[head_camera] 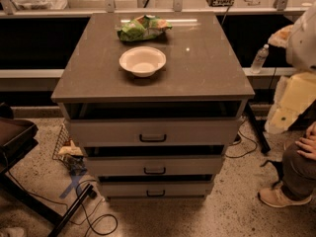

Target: Open middle drawer

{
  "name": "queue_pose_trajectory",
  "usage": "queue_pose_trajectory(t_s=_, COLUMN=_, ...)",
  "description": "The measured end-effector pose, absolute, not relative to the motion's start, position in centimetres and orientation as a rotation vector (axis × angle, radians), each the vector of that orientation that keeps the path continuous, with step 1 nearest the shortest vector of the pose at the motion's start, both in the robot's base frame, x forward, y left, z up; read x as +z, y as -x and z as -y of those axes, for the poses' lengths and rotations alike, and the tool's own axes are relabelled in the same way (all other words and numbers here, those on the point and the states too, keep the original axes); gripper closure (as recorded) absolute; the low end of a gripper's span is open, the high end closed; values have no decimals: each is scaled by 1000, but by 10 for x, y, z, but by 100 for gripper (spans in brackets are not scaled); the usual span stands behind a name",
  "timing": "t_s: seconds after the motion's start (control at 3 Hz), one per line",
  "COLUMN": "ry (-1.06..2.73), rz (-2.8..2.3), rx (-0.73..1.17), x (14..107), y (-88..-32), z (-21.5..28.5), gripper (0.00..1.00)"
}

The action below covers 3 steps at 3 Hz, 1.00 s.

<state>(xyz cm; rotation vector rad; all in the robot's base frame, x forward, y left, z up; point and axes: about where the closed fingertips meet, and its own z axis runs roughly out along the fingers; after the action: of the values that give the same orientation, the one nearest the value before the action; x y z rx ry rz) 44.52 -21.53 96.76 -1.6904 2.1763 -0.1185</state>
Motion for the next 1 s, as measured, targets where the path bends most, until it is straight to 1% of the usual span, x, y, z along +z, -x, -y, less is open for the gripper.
queue_pose_trajectory(t_s=0.33, ry=1659, rz=-2134, rx=-103, x=926, y=-453, z=217, gripper=0)
queue_pose_trajectory(t_s=0.67, ry=1591, rz=-2086, rx=-42, x=855, y=-464, z=219, gripper=0)
queue_pose_trajectory(t_s=1.0, ry=1507, rz=-2064, rx=21, x=811, y=-474, z=222, gripper=0)
